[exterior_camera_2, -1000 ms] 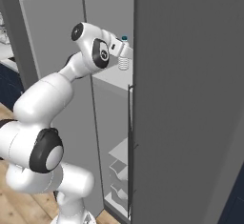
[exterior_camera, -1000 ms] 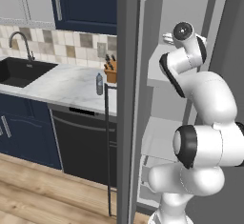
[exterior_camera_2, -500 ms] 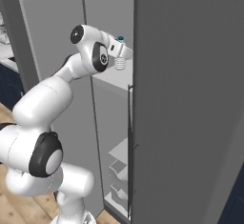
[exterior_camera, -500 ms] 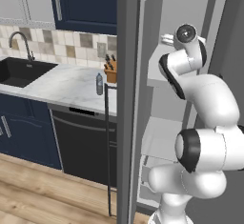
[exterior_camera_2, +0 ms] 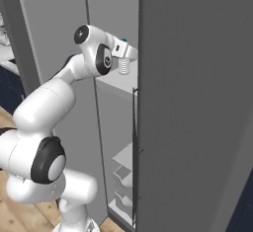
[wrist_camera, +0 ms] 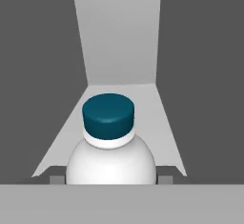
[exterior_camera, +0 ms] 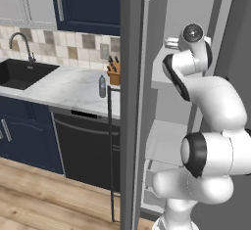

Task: Take the bottled waters from the counter and place them in the freezer to freeze. Close the freezer door after placing the bottles.

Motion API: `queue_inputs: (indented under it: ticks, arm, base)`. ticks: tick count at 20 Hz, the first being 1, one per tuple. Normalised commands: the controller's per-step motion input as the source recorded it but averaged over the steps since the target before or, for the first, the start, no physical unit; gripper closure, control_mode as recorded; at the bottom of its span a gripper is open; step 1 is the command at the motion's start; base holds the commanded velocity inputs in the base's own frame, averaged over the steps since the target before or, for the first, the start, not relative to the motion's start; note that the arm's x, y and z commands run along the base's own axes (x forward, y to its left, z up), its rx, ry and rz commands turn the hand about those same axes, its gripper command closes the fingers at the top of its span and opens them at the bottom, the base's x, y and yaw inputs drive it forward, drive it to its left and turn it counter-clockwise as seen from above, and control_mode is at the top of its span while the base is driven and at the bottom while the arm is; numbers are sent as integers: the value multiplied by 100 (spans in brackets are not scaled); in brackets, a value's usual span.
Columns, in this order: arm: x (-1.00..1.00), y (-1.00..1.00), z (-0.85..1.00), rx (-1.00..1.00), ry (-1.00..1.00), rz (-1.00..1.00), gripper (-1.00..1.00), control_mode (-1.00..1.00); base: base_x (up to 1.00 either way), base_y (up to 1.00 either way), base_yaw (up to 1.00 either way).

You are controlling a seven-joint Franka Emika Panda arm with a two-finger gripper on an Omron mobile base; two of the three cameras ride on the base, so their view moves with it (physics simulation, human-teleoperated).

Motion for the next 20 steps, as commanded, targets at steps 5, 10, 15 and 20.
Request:
queue_inputs:
  ticks: [5, 10, 15, 20]
  arm:
    - [8, 0, -14, -6, 0, 0, 100, -100]
    - [11, 0, -6, 0, -5, 3, 100, -100]
    - [16, 0, -4, 0, 0, 0, 100, -100]
    - [33, 0, -7, 0, 1, 0, 100, -100]
  base:
    - [0, 0, 0]
    - [0, 0, 0]
    - [0, 0, 0]
    - [0, 0, 0]
